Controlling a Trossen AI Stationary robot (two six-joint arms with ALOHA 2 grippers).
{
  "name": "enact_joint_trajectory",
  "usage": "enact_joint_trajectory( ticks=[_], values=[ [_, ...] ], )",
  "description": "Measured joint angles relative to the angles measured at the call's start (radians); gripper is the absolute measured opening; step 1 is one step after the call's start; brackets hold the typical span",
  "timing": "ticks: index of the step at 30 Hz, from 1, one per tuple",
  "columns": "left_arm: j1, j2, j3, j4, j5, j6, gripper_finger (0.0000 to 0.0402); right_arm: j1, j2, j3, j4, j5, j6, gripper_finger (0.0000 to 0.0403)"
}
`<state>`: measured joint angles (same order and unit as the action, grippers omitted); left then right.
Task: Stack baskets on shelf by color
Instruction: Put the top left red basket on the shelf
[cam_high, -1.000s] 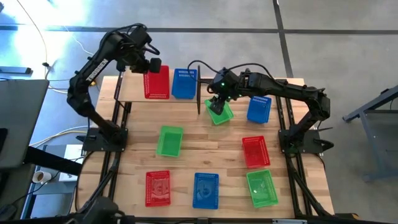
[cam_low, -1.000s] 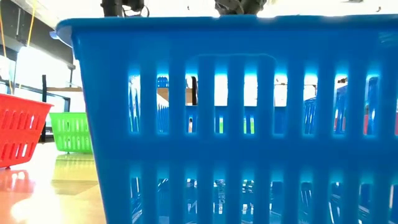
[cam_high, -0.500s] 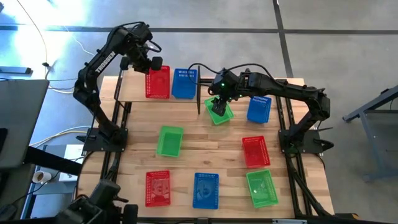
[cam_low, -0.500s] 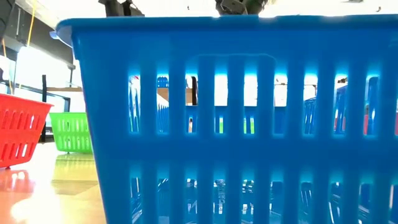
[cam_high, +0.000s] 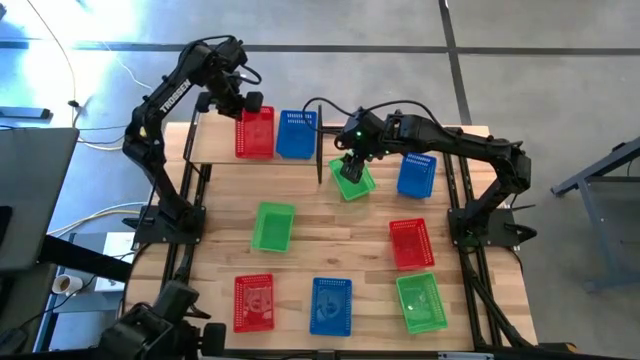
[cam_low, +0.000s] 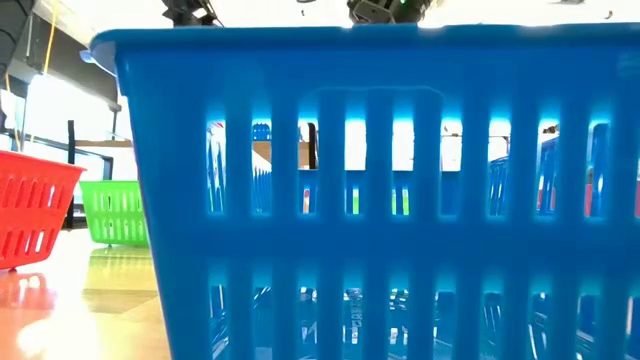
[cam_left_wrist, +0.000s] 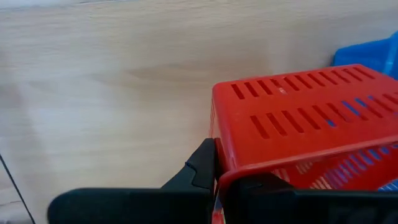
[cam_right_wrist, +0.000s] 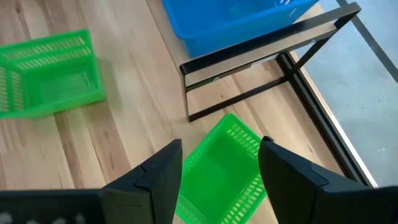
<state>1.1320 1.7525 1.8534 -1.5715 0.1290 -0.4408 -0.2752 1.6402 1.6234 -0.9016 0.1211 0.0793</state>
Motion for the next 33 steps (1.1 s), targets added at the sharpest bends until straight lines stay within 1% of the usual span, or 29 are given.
enact_joint_trajectory(
  ticks=[13, 23, 27, 33],
  values=[
    [-0.003, 0.017, 0.000, 0.009, -0.065, 0.007, 0.0002, -0.005, 0.000, 0.000, 0.000, 0.000, -0.009, 0.0195],
    [-0.003, 0.017, 0.000, 0.031, -0.070, 0.007, 0.0026, -0.013, 0.000, 0.000, -0.001, -0.001, -0.008, 0.0195],
    [-0.003, 0.017, 0.000, 0.032, -0.071, 0.007, 0.0030, -0.013, 0.000, 0.000, -0.001, -0.001, -0.009, 0.0195],
    [-0.003, 0.017, 0.000, 0.032, -0.100, 0.007, 0.0030, -0.013, 0.000, 0.000, -0.001, -0.001, -0.008, 0.0195]
  ],
)
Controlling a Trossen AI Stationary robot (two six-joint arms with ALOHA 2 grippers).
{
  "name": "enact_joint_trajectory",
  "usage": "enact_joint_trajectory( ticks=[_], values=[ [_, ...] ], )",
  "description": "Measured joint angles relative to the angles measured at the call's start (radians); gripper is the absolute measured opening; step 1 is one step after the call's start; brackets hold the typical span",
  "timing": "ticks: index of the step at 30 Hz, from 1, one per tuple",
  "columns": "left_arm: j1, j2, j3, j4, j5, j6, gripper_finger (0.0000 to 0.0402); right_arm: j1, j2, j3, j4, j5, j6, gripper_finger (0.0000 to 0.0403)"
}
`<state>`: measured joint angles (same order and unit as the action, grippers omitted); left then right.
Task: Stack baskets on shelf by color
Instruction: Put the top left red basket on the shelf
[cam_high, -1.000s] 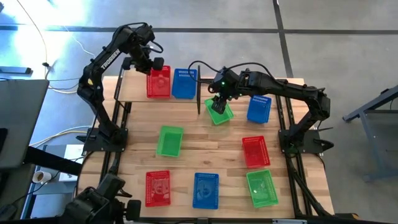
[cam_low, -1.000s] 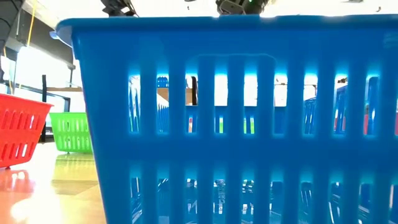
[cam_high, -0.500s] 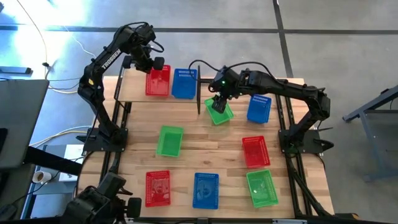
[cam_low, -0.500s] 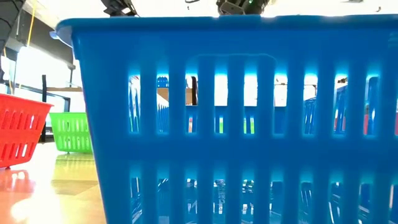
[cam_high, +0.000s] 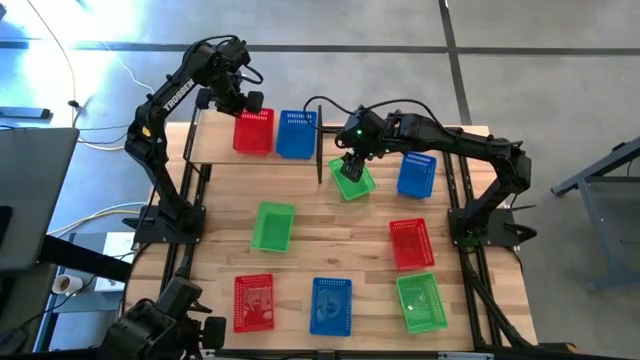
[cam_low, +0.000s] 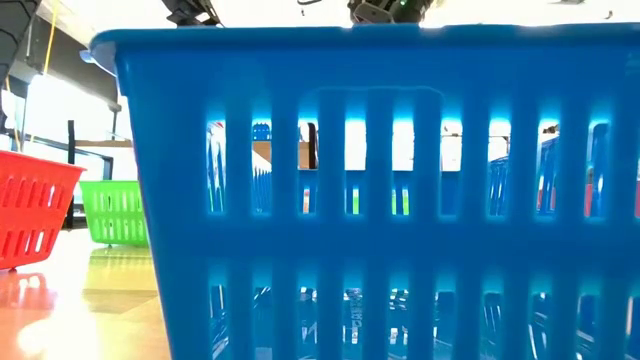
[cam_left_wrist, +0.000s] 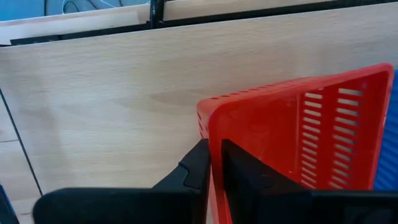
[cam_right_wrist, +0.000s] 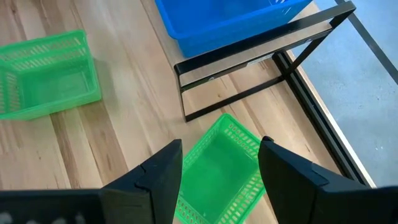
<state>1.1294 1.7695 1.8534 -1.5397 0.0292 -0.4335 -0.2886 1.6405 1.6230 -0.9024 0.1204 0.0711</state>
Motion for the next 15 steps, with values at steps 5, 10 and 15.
enact_joint_trajectory(
  ticks=[5, 10, 15],
  values=[
    [0.000, 0.000, 0.000, 0.014, 0.000, 0.000, 0.0031, 0.000, 0.000, 0.000, 0.000, 0.000, 0.006, 0.0195],
    [0.000, 0.000, 0.000, 0.034, 0.000, 0.000, 0.0031, 0.000, 0.000, 0.000, 0.000, 0.000, 0.008, 0.0195],
    [0.000, 0.000, 0.000, 0.034, 0.000, 0.000, 0.0031, 0.000, 0.000, 0.000, 0.000, 0.000, 0.010, 0.0195]
  ],
)
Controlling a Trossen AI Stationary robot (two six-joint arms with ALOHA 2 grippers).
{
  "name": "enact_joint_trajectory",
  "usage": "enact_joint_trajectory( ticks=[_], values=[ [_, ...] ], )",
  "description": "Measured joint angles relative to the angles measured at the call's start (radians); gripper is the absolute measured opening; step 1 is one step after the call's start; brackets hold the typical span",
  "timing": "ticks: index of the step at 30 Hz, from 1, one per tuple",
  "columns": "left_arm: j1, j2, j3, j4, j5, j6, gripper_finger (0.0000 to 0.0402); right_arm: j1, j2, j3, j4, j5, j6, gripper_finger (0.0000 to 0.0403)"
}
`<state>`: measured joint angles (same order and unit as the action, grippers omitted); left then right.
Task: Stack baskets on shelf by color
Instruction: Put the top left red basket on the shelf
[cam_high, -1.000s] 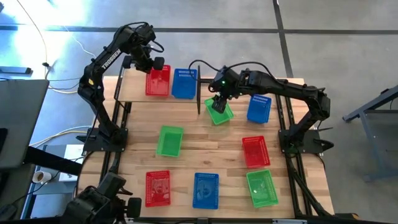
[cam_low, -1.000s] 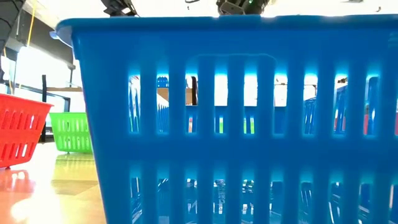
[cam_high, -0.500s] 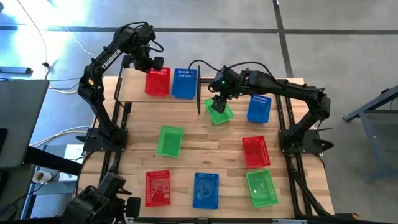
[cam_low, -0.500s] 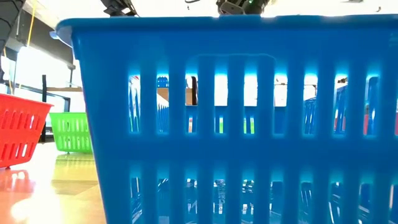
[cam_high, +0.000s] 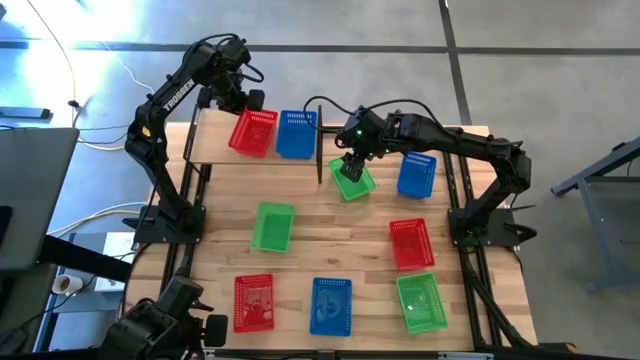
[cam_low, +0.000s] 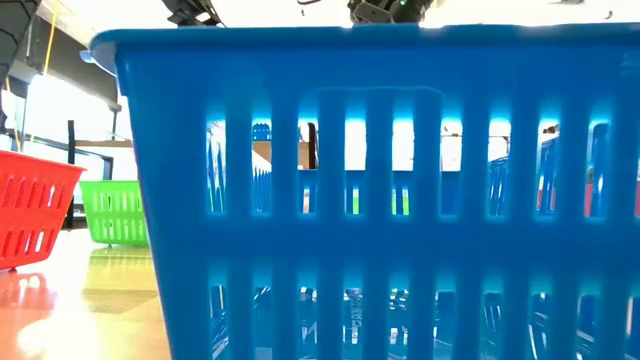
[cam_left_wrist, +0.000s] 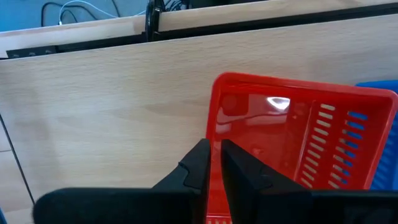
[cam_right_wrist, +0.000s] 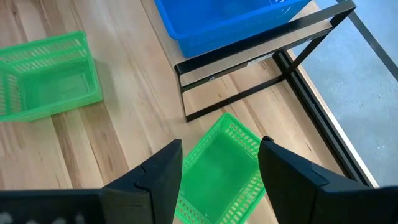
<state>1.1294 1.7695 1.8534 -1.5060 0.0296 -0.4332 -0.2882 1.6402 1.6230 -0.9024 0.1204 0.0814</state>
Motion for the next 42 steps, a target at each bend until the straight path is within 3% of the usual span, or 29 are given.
enact_joint_trajectory(
  ticks=[5, 24, 42],
  values=[
    [0.000, 0.000, 0.000, -0.018, -0.003, 0.027, 0.0031, 0.000, 0.000, 0.000, 0.000, 0.000, 0.000, 0.0195],
    [-0.069, -0.001, 0.000, -0.065, -0.227, -0.014, 0.0024, 0.000, 0.000, 0.000, -0.001, 0.000, -0.003, 0.0195],
    [-0.103, 0.052, -0.001, -0.065, -0.200, -0.035, 0.0024, 0.000, 0.000, 0.000, -0.054, -0.001, -0.012, 0.0195]
  ],
)
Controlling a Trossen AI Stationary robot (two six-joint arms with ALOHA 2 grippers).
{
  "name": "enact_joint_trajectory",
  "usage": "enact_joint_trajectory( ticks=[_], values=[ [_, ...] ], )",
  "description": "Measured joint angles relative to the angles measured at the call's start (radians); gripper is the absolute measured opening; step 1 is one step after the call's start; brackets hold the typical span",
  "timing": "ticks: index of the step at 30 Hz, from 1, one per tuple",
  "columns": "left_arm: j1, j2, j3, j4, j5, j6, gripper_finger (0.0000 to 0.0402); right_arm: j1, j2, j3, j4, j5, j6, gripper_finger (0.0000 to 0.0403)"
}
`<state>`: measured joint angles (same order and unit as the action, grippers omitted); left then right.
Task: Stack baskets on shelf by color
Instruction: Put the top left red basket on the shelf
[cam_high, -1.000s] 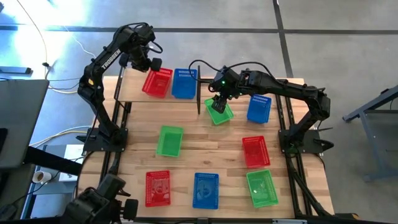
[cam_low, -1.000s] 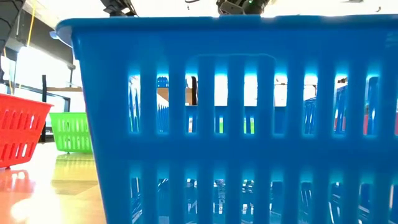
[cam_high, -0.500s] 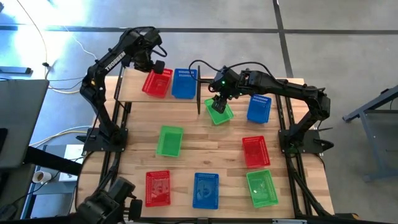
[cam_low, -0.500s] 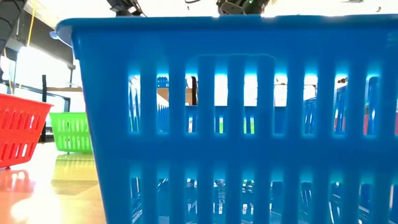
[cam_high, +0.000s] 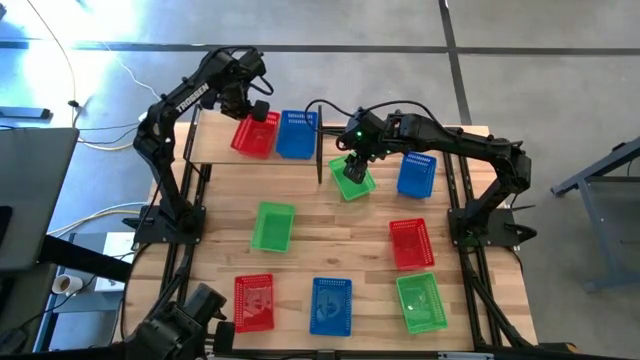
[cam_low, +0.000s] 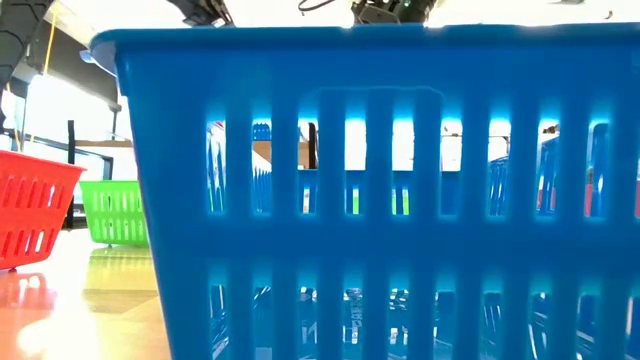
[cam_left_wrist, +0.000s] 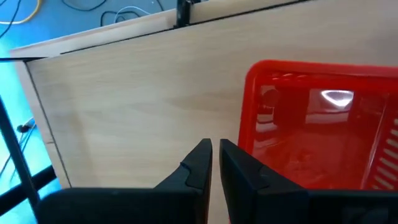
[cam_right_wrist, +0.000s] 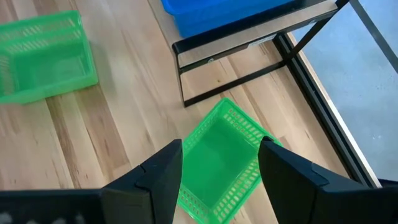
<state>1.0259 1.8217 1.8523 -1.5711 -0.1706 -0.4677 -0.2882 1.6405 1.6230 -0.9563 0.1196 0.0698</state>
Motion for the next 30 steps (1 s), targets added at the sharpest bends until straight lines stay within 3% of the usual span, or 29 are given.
enact_joint_trajectory(
  ticks=[11, 16, 22, 25, 30],
  values=[
    [0.025, -0.036, 0.002, 0.000, -0.031, 0.019, 0.0023, 0.000, 0.000, 0.000, -0.001, 0.000, -0.041, 0.0195],
    [0.036, -0.110, 0.002, 0.000, 0.037, 0.010, 0.0023, 0.000, 0.000, 0.000, 0.000, 0.000, -0.052, 0.0195],
    [-0.010, -0.216, 0.002, 0.000, 0.206, -0.037, 0.0023, 0.000, 0.000, 0.000, 0.024, 0.000, -0.073, 0.0195],
    [-0.088, -0.272, 0.001, 0.001, 0.182, -0.085, 0.0023, 0.000, 0.000, 0.000, 0.026, 0.000, -0.078, 0.0195],
    [-0.207, -0.359, -0.059, 0.000, 0.041, -0.266, 0.0023, 0.000, 0.000, 0.000, 0.026, 0.000, -0.074, 0.0195]
  ],
)
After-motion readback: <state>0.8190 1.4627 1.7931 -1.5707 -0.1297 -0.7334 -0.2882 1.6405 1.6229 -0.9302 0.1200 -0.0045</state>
